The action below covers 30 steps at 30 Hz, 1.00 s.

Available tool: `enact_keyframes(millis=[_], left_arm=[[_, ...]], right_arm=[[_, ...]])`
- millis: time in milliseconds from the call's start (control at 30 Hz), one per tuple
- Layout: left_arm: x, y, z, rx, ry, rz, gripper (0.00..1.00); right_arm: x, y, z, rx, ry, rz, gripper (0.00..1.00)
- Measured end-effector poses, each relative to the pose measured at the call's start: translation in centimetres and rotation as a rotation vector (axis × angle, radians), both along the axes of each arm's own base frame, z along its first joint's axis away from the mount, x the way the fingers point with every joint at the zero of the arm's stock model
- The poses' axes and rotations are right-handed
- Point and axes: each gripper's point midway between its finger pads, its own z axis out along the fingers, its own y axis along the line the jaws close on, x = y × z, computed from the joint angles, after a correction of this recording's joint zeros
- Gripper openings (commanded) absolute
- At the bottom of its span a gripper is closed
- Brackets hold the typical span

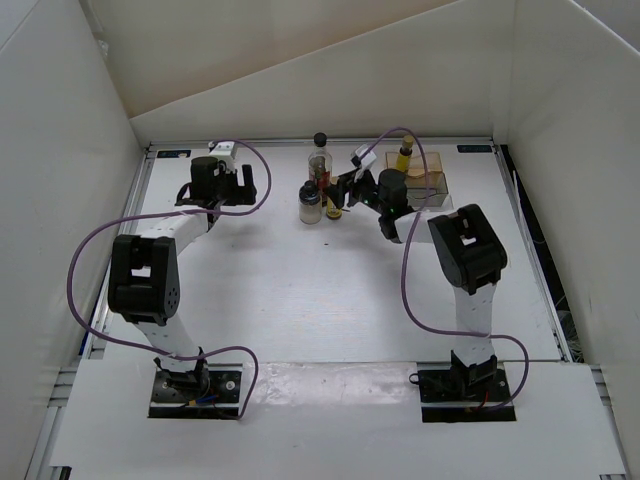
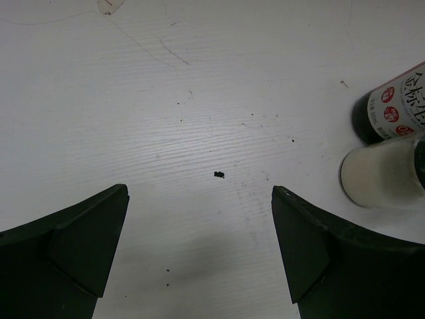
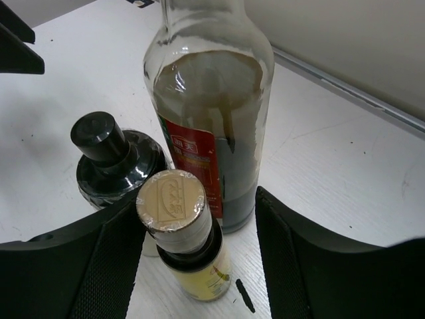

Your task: Organize the condiment bottles

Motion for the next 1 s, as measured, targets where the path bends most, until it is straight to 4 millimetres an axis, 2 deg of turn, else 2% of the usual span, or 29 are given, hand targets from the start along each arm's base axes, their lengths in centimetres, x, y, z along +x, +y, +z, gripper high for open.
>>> enact_keyframes(millis=[333, 433, 467, 567, 600, 667, 1000], left_arm=[[0.0, 0.1, 0.0, -0.001, 0.000, 0.002, 1.00], [0.1, 0.1, 0.1, -0.001, -0.001, 0.002, 1.00], [0.1, 0.1, 0.1, -0.002, -0.002, 0.001, 1.00], [0.1, 0.0, 0.1, -0.003, -0.002, -0.001, 1.00], [0.1, 0.0, 0.2, -0.003, -0.003, -0.001, 1.00], [0.1, 0.0, 0.2, -0.004, -0.001, -0.004, 1.00], [0.1, -0.1, 0.2, -0.010, 0.000, -0.003, 1.00]], right_arm=[[-0.1, 0.1, -0.6, 0.000, 0.017, 0.005, 0.49], [-0.1, 0.2, -0.4, -0.003, 0.007, 0.007, 0.32], [-0.1, 0.3, -0.3, 0.001, 0.008, 0.010, 0.23], [-0.1, 0.3, -0.3, 0.002, 0.010, 0.011, 0.14], [-0.1, 0.3, -0.3, 0.002, 0.009, 0.010, 0.07], [-0.2, 0.4, -0.3, 0.001, 0.009, 0.012, 0.00], [-1.2, 0.0, -0.3, -0.054, 0.003, 0.022, 0.00]])
